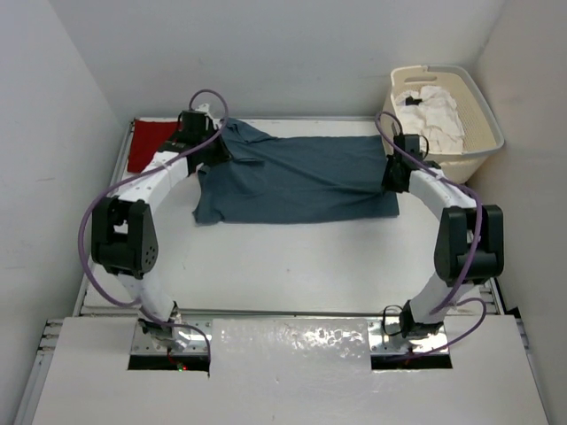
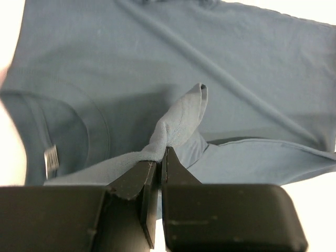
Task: Fold and stack the t-shirts
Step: Fold the flattened tshirt in 1/3 of the way
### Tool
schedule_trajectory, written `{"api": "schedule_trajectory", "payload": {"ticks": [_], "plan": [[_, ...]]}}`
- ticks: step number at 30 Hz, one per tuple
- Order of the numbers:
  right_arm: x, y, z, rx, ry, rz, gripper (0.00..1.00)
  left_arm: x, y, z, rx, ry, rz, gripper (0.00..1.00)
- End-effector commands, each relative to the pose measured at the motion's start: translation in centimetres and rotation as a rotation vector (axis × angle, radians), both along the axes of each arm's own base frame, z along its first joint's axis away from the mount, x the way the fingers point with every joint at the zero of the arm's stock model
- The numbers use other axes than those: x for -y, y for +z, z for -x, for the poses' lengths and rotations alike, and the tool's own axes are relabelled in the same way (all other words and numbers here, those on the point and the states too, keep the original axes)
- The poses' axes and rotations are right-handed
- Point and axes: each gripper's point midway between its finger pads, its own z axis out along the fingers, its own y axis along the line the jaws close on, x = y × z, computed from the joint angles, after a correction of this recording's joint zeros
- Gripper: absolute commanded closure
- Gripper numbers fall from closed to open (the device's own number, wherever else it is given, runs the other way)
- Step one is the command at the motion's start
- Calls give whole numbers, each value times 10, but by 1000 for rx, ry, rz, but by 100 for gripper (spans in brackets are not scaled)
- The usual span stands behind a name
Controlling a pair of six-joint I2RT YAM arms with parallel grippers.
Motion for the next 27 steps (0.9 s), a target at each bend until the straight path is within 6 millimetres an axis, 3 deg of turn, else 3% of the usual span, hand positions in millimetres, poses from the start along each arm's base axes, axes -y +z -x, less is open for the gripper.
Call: {"api": "schedule_trajectory", "payload": {"ticks": [1,5,6,7,9,10,11,12,13,14,16,17,18,19,22,23,25,26,27], "plan": [[11,13,-21,33,-8,64,100,-4,33,-37,168,-46,-23,100],[18,12,-35,27,-23,91,100,-4,33,-59,212,-94,-47,100],[18,7,-37,14,-22,94,100,-4,30,-62,206,-103,-54,100],[18,5,-39,14,-21,95,99,-5,15,-65,175,-121,-72,100],[19,5,-47,18,-22,99,95,-11,17,-78,181,-98,-94,100],[19,1,-53,8,-22,101,89,-18,0,-82,141,-85,-110,100],[19,-3,-53,-12,-18,101,82,-21,6,-90,147,-66,-109,100],[18,-6,-56,-18,-17,98,75,-23,-10,-90,98,-64,-111,100],[19,-9,-60,-23,-16,97,60,-26,-14,-92,83,-58,-105,100],[17,-9,-62,-23,-10,90,49,-29,-10,-97,85,-46,-107,78],[14,-2,-68,-10,6,83,28,-29,-20,-97,51,-46,-111,58],[13,1,-69,-8,15,76,26,-29,-18,-98,56,-48,-109,38],[6,4,-70,1,40,52,22,-29,-18,-97,51,-48,-107,27],[1,11,-70,17,58,37,9,-26,-12,-97,61,-58,-95,1],[-16,15,-63,28,121,-16,4,-25,4,-96,90,-56,-85,0],[-22,26,-62,57,139,-25,3,-24,8,-95,94,-58,-80,0],[-37,31,-53,73,189,-43,1,-18,23,-86,107,-69,-46,0],[-43,32,-50,78,205,-51,1,-16,15,-82,87,-75,-34,0],[-48,30,-46,76,214,-62,1,-13,26,-76,102,-69,-3,0]]}}
